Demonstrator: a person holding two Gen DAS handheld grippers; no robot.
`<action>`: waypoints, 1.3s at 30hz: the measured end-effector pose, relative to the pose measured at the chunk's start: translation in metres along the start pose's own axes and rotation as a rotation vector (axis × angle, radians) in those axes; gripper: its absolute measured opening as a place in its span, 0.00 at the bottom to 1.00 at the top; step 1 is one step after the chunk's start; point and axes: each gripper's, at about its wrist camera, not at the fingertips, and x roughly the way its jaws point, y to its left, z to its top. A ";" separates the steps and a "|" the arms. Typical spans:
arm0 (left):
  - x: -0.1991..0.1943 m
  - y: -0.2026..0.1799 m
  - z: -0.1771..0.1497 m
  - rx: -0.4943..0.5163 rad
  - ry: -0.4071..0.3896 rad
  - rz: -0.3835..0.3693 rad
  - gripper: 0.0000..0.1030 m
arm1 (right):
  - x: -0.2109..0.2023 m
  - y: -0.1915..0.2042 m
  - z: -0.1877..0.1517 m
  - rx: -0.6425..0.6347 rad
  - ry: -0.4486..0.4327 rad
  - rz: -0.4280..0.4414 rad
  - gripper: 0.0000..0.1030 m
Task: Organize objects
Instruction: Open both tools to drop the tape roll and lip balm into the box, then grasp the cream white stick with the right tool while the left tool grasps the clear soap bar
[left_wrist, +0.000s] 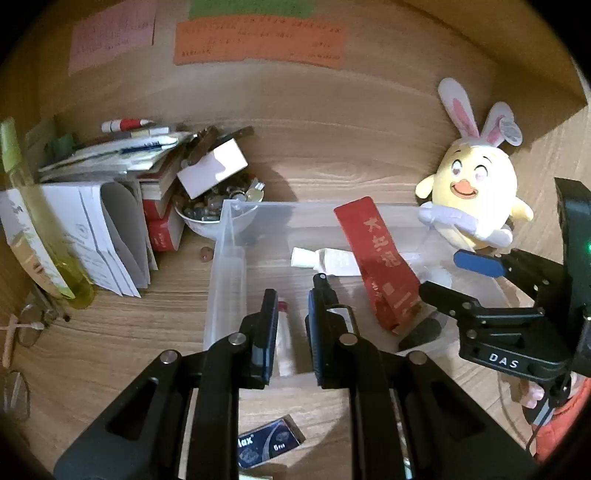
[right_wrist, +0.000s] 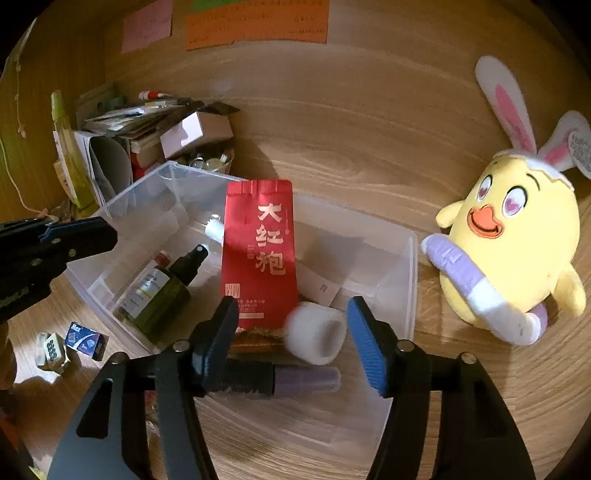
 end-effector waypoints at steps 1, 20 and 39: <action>-0.003 -0.001 0.000 0.002 -0.004 0.000 0.21 | -0.002 0.000 0.000 0.000 -0.003 0.002 0.59; -0.076 0.006 -0.019 0.018 -0.090 0.056 0.84 | -0.064 0.006 0.002 0.013 -0.107 0.064 0.81; -0.075 0.035 -0.078 0.015 0.048 0.107 0.86 | -0.080 0.020 -0.042 0.035 -0.066 0.167 0.81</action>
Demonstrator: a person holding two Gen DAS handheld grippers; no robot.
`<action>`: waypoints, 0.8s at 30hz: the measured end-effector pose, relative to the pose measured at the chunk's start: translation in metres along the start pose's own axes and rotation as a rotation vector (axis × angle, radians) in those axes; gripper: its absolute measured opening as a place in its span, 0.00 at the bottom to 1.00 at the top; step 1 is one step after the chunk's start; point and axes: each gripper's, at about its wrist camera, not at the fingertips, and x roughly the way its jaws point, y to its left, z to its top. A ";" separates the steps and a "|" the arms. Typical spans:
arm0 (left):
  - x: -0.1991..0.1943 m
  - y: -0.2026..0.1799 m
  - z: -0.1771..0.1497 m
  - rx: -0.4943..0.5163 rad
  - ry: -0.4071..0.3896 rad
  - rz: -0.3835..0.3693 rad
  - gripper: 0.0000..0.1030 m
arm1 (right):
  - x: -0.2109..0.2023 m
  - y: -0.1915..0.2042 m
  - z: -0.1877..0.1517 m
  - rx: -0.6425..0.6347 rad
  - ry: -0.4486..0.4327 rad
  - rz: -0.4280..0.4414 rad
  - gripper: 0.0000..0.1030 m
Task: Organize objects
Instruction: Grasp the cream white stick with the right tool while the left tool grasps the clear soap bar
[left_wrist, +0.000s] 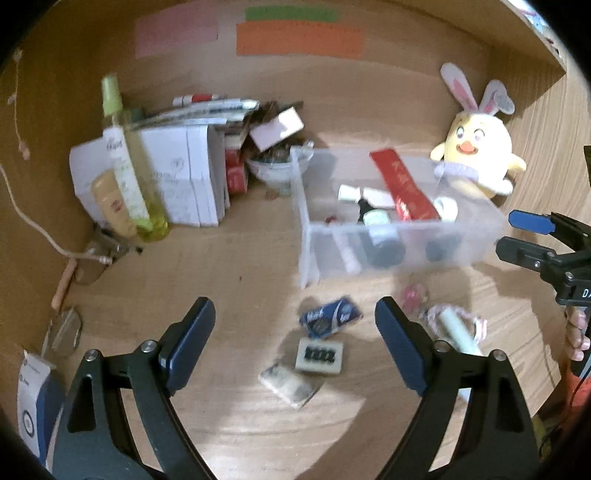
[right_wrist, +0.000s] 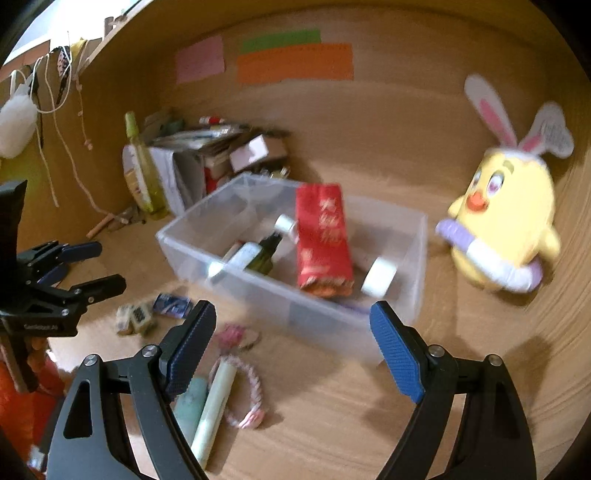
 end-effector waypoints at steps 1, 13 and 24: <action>0.002 0.002 -0.004 -0.004 0.012 0.000 0.86 | 0.001 0.001 -0.004 0.000 0.006 0.001 0.80; 0.022 0.007 -0.042 0.022 0.115 -0.002 0.86 | 0.020 0.029 -0.045 -0.030 0.102 0.044 0.59; 0.040 0.010 -0.045 0.024 0.142 -0.006 0.84 | 0.037 0.042 -0.062 -0.065 0.190 0.075 0.36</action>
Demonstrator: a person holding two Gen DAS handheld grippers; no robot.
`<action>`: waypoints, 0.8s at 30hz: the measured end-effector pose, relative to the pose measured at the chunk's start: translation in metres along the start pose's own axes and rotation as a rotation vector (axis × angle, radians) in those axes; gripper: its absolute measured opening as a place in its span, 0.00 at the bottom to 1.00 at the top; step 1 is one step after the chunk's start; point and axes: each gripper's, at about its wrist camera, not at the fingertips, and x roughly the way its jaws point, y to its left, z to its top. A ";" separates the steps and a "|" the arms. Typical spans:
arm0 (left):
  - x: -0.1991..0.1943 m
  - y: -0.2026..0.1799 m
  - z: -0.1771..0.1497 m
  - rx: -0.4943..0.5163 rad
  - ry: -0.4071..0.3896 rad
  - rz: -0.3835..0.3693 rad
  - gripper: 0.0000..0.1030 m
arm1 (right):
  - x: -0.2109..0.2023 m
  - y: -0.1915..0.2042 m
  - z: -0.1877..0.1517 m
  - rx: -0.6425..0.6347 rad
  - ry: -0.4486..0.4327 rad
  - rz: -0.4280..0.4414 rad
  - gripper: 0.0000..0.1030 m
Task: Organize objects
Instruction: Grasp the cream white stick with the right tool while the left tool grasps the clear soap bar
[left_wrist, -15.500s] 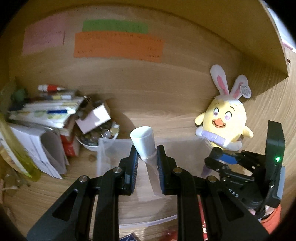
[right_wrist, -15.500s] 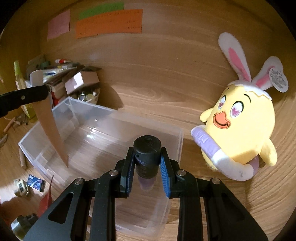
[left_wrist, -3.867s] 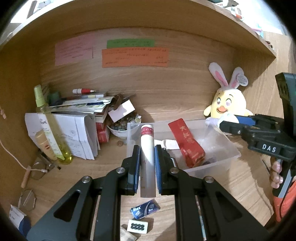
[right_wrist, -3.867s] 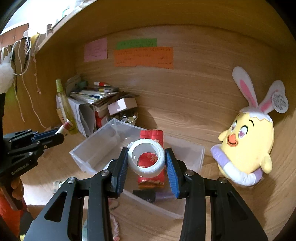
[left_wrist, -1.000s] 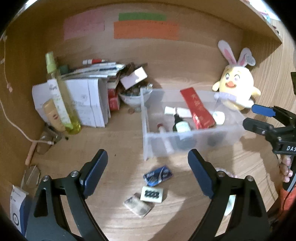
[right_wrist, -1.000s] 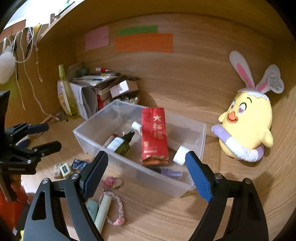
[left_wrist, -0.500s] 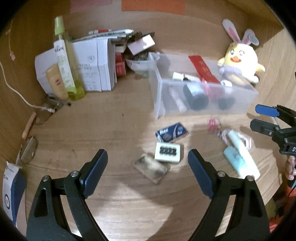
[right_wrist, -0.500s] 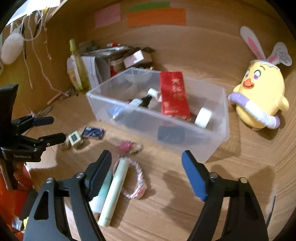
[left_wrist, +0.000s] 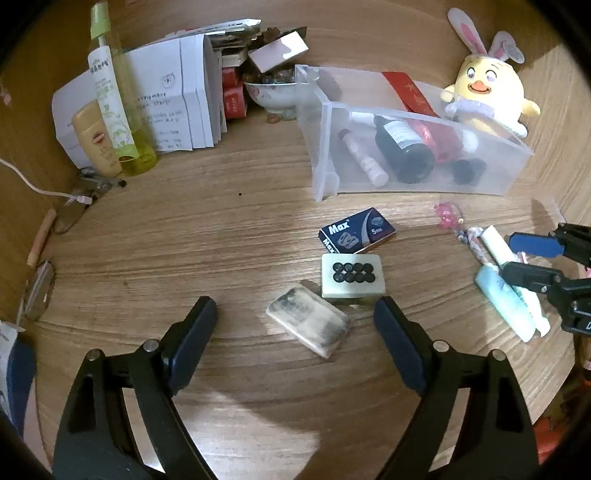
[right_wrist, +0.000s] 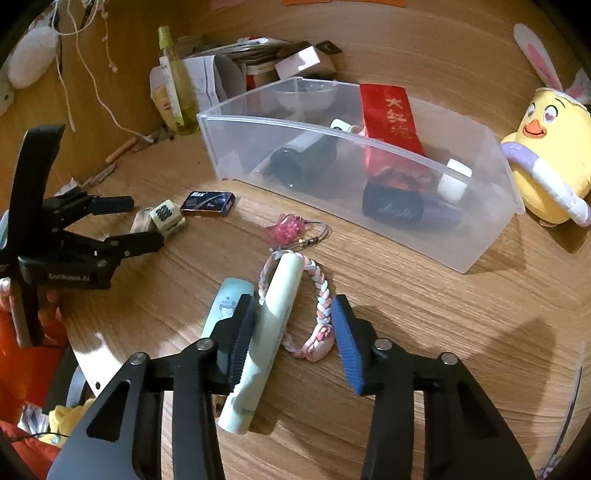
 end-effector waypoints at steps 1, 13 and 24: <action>0.000 0.000 0.000 0.000 -0.005 0.000 0.81 | 0.000 0.001 0.000 -0.008 0.000 -0.003 0.34; -0.005 -0.011 -0.001 0.036 -0.049 -0.028 0.43 | -0.009 0.013 0.003 -0.059 -0.027 -0.036 0.30; -0.018 -0.007 -0.015 -0.009 -0.071 -0.052 0.43 | 0.010 0.008 0.002 -0.012 0.028 -0.016 0.14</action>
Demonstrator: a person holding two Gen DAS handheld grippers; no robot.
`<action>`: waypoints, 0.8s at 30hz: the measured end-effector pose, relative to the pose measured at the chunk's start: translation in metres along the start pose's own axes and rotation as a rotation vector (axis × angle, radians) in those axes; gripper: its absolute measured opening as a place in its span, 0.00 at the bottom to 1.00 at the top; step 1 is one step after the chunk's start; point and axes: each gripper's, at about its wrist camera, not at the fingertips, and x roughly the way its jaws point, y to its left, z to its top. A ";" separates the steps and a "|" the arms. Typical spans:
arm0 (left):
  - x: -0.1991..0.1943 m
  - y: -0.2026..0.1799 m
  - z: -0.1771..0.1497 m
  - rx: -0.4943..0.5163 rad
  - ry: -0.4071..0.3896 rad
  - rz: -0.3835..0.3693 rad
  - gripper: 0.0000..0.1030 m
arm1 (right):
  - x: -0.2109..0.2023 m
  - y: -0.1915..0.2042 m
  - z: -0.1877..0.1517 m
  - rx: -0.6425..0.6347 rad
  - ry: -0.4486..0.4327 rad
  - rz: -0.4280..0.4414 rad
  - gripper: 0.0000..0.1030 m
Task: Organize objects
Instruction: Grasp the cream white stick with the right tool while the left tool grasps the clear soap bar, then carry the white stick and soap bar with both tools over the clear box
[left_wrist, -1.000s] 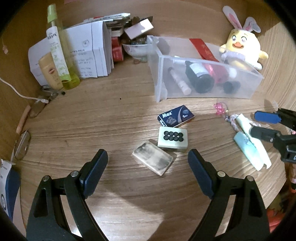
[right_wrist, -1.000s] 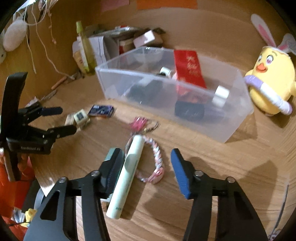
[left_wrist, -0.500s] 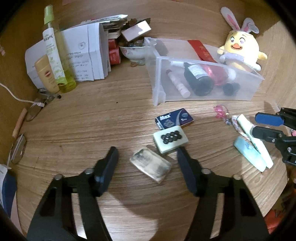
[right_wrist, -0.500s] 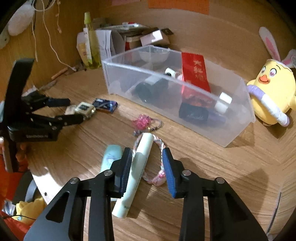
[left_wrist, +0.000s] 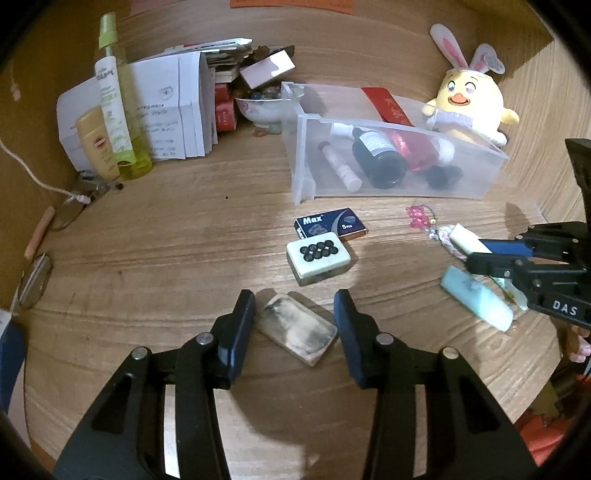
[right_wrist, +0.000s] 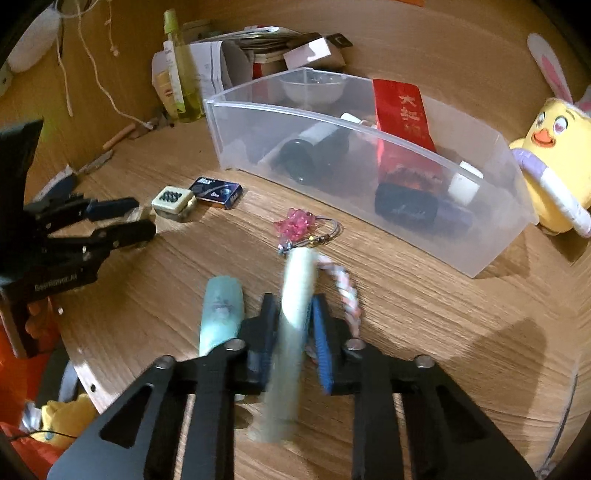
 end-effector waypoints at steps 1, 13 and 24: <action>-0.001 0.000 0.000 -0.003 -0.003 -0.003 0.43 | 0.000 -0.001 0.000 0.004 -0.003 0.005 0.14; -0.023 -0.016 0.015 0.001 -0.089 -0.033 0.43 | -0.027 -0.010 0.008 0.049 -0.105 0.025 0.14; -0.037 -0.028 0.033 -0.015 -0.145 -0.063 0.43 | -0.069 -0.035 0.019 0.076 -0.229 -0.016 0.14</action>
